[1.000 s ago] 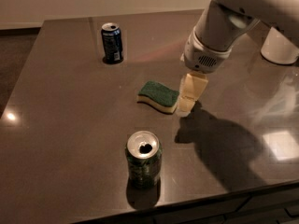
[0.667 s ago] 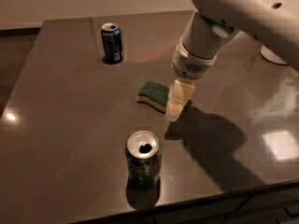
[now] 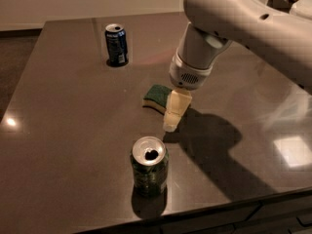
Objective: Move sponge near green can
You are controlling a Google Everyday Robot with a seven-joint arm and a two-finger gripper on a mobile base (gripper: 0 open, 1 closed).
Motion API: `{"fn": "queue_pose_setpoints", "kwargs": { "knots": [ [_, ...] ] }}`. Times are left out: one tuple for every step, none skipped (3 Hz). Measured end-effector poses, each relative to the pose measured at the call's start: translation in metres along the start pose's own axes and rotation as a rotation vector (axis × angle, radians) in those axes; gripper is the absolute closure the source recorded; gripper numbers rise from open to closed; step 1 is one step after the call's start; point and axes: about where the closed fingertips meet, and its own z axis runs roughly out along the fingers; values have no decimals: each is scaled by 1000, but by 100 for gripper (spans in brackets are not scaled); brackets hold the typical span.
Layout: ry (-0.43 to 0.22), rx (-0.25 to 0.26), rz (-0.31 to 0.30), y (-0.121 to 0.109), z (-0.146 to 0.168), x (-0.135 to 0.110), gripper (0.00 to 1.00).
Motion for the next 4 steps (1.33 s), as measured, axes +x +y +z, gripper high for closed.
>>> {"fn": "queue_pose_setpoints", "kwargs": {
  "knots": [
    [15,-20,-9,-3,10,-4,33],
    [28,-14,-17,-4,5,0,64],
    [30,7,-30,-3,-10,6,88],
    [25,17,-57,17,-31,14,100]
  ]
}}
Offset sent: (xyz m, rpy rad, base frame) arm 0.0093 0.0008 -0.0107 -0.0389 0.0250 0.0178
